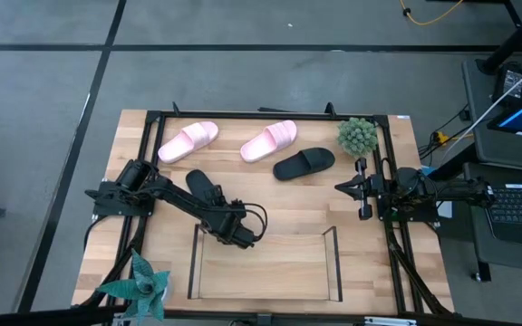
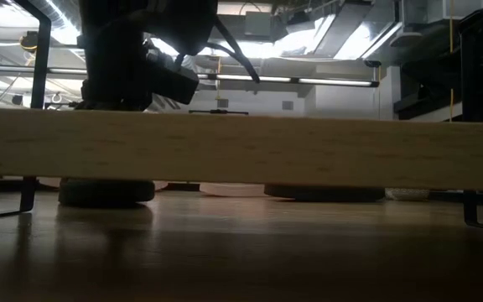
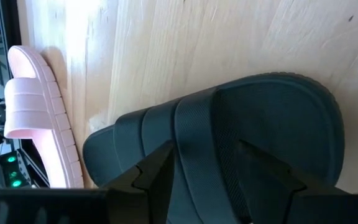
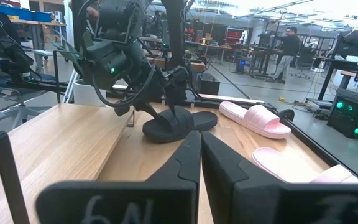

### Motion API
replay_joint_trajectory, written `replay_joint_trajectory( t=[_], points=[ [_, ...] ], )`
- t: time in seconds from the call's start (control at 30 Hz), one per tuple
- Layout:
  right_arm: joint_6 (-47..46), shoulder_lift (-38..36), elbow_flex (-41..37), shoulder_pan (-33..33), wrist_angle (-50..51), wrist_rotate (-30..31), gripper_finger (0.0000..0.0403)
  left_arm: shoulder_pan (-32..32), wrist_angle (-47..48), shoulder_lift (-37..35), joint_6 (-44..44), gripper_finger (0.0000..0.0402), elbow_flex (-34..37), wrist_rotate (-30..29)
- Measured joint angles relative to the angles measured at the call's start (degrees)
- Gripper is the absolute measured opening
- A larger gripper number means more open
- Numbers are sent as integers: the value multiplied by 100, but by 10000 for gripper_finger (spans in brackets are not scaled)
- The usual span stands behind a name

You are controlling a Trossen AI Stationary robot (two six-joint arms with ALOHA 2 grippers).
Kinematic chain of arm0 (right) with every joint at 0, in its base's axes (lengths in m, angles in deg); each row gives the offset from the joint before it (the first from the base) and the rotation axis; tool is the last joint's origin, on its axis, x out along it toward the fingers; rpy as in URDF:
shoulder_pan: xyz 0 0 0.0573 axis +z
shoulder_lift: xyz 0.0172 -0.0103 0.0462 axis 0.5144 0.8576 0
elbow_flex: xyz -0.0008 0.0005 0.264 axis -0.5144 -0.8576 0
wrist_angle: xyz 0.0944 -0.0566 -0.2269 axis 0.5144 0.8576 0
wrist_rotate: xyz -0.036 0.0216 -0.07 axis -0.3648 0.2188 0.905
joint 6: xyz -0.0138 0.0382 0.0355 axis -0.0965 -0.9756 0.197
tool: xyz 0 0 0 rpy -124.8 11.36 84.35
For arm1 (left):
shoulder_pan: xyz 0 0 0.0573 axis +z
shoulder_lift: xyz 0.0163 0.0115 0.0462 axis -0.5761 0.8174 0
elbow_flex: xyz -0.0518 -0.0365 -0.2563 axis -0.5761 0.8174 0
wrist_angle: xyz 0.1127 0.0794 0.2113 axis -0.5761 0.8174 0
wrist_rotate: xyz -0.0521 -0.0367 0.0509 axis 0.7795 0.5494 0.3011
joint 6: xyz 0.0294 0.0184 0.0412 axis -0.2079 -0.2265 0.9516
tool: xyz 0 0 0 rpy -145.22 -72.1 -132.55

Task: Pick and place slides into the shelf
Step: Put the left black slide on the shelf

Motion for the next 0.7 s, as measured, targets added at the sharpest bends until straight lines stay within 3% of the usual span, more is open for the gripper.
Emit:
replay_joint_trajectory(
  t=[0.27, 0.7],
  points=[
    [2, -2, 0, 0, 0, 2, 17, 10, 139, 0, -4, 147, 0, -195],
    [1, -1, 0, 2, -4, 1, 17, 37, 133, 0, -18, 47, 136, -44]
  ],
)
